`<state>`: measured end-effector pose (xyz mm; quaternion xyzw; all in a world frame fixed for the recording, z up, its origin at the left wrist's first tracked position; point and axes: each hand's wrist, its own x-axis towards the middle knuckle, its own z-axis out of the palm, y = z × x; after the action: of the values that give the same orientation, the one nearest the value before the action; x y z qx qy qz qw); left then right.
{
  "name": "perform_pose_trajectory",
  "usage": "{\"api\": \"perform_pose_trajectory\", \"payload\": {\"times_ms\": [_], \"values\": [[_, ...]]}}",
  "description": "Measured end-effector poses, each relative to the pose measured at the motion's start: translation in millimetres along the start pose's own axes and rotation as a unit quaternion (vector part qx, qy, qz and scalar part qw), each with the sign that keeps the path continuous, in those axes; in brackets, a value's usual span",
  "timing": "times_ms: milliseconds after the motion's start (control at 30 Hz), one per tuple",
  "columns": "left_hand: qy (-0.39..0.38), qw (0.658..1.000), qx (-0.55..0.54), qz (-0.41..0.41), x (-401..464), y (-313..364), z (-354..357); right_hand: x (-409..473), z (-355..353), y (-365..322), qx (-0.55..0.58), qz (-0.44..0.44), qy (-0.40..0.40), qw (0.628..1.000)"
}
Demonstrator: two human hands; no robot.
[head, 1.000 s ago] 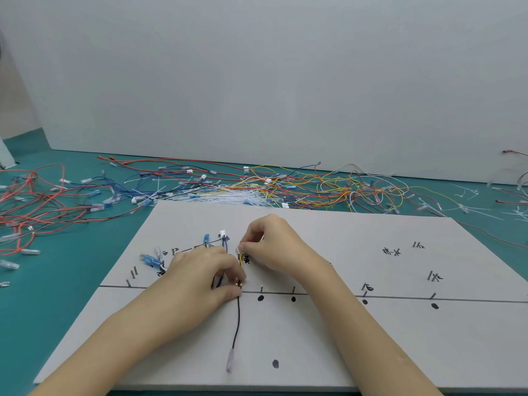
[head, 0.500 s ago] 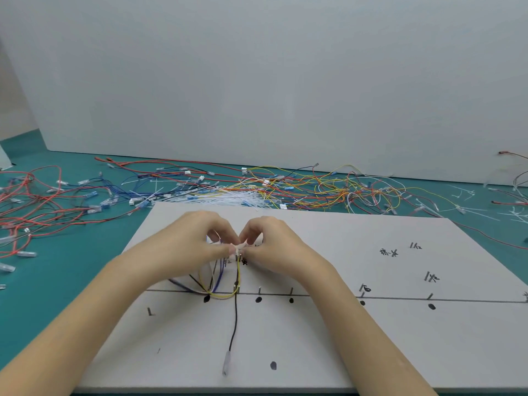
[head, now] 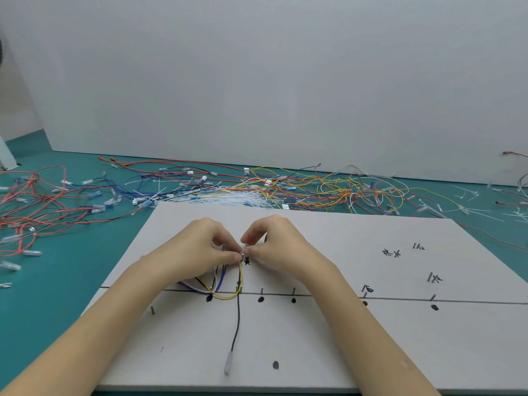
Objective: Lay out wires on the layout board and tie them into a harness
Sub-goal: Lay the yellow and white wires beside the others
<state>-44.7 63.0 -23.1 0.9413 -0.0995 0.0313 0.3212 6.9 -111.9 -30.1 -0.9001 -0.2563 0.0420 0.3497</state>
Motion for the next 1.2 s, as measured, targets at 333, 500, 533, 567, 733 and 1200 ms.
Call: {"api": "perform_pose_trajectory", "payload": {"times_ms": [333, 500, 533, 567, 733, 1200], "values": [[0.016, 1.000, -0.017, -0.009, 0, -2, 4, -1, 0, -1, -0.001, -0.008, -0.005, 1.000], [0.018, 1.000, -0.023, -0.005, -4, -4, -2, -1, -2, 1, 0.001, -0.004, 0.003, 1.000], [0.019, 1.000, -0.021, -0.004, -5, -4, -2, 0, -3, 2, 0.001, -0.003, 0.006, 1.000], [0.019, 1.000, -0.017, -0.004, -5, -4, -2, 0, -3, 3, 0.001, -0.003, 0.009, 1.000], [0.028, 1.000, -0.004, -0.014, -5, -6, -4, 0, -3, 3, 0.002, -0.008, 0.015, 1.000], [0.026, 0.999, 0.034, -0.016, -4, -11, -4, -3, -3, -1, 0.009, -0.011, -0.016, 1.000]]}}
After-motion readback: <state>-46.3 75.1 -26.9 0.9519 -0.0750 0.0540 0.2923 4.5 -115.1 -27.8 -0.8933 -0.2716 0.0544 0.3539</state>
